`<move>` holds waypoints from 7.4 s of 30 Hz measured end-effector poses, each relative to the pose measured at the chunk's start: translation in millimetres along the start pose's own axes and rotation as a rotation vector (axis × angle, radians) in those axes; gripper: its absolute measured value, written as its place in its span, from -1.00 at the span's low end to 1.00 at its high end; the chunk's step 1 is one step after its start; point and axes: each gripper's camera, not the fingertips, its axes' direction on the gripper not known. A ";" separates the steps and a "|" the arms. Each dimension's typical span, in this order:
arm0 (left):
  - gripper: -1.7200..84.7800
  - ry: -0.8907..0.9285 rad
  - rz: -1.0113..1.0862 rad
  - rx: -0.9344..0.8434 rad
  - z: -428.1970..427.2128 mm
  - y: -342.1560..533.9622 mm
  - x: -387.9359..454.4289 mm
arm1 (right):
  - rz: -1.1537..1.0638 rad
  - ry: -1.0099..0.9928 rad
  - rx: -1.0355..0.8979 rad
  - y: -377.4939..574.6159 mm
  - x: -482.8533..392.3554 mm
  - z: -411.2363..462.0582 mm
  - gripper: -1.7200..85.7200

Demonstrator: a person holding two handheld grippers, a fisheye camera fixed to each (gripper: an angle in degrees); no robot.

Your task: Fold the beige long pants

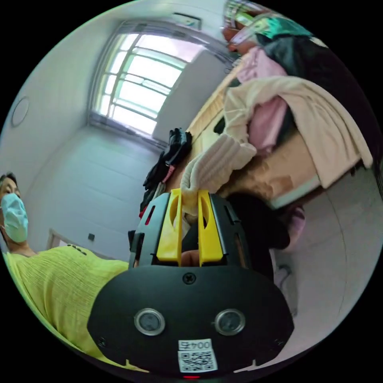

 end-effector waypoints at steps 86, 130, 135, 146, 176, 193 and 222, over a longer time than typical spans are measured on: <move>-0.96 -0.602 0.880 -0.139 651.9 130.3 57.8 | 0.375 0.187 0.010 -138.7 284.1 -194.0 -0.79; -0.95 -0.255 0.577 1.380 -134.9 53.0 657.5 | -1.383 0.221 0.525 -472.3 -604.7 -467.8 -0.84; -0.94 -0.369 0.451 1.428 -170.2 50.6 621.1 | -1.377 0.115 0.327 -473.0 -604.1 -402.4 -0.83; -0.88 -0.508 0.362 1.427 -211.0 -26.0 553.3 | -1.319 -0.047 -0.012 -515.0 -532.6 -246.0 -0.83; -0.92 0.147 0.029 -0.160 350.3 -202.4 128.8 | 0.026 0.681 0.172 -612.4 254.3 -227.1 -0.78; -0.76 -1.008 0.343 -0.058 252.4 50.6 90.3 | -0.558 0.938 -0.174 -335.1 -26.9 103.7 -0.98; -0.75 -0.918 0.296 -0.470 206.5 -86.9 20.4 | -0.529 1.028 -0.307 -218.4 -188.2 208.8 -0.98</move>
